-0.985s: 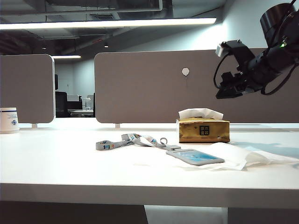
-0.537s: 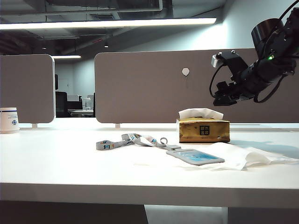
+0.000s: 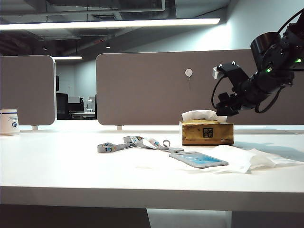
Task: Pull out a tissue from the tissue box and use it to cover the ID card on the tabletop.
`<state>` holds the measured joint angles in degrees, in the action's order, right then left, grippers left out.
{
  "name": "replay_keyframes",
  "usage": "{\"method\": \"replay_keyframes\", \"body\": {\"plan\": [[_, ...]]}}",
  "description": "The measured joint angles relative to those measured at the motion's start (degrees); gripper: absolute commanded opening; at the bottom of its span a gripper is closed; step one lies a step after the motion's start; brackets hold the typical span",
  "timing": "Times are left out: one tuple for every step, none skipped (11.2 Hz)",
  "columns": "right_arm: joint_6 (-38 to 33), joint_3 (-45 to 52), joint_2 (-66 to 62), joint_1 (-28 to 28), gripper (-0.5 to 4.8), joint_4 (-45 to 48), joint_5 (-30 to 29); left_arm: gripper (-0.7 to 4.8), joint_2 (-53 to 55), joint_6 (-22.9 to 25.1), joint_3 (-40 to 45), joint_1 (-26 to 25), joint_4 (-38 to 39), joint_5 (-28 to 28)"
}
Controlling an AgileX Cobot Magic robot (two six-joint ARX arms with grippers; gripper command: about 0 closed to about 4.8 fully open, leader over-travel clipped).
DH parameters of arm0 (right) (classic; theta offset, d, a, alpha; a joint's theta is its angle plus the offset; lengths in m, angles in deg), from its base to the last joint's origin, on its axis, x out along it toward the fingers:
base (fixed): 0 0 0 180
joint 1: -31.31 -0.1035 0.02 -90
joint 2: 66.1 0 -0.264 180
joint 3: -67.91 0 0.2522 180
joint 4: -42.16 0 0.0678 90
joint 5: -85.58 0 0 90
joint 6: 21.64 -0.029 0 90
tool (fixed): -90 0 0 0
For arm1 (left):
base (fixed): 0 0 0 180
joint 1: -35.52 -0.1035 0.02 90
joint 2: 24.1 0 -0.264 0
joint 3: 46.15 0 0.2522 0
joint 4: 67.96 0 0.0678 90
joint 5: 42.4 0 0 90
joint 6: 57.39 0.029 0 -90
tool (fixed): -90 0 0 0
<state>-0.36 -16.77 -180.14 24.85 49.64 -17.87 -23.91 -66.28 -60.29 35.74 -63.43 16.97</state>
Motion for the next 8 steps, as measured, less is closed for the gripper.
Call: {"method": "replay_keyframes", "body": {"plan": [[0.02,-0.52,-0.33,0.0,2.12,0.31,0.0,-0.05,0.0,0.0,0.0,0.0,0.02,0.0],[0.26,-2.21,-2.64,0.15,2.12,0.94,0.61,-0.05,0.0,0.0,0.0,0.0,0.02,-0.02],[0.31,-3.43,-3.63,0.17,2.11,0.87,0.83,-0.05,0.0,0.0,0.0,0.0,0.02,0.0],[0.44,-6.23,-5.4,0.2,2.11,0.68,1.4,-0.05,0.0,0.0,0.0,0.0,0.02,-0.02],[0.46,-6.97,-5.77,0.2,2.11,0.74,1.46,-0.05,0.0,0.0,0.0,0.0,0.02,-0.02],[0.46,-7.41,-6.21,0.28,2.11,0.24,1.51,-0.05,0.0,0.0,0.0,0.0,0.04,-0.02],[0.48,-7.41,-6.23,0.31,2.11,-1.29,0.96,-0.05,0.0,0.0,0.0,0.0,0.04,0.0],[0.87,-7.41,-6.23,0.31,2.11,-2.05,0.57,-0.05,0.0,0.0,0.0,0.0,0.04,-0.02]]}}
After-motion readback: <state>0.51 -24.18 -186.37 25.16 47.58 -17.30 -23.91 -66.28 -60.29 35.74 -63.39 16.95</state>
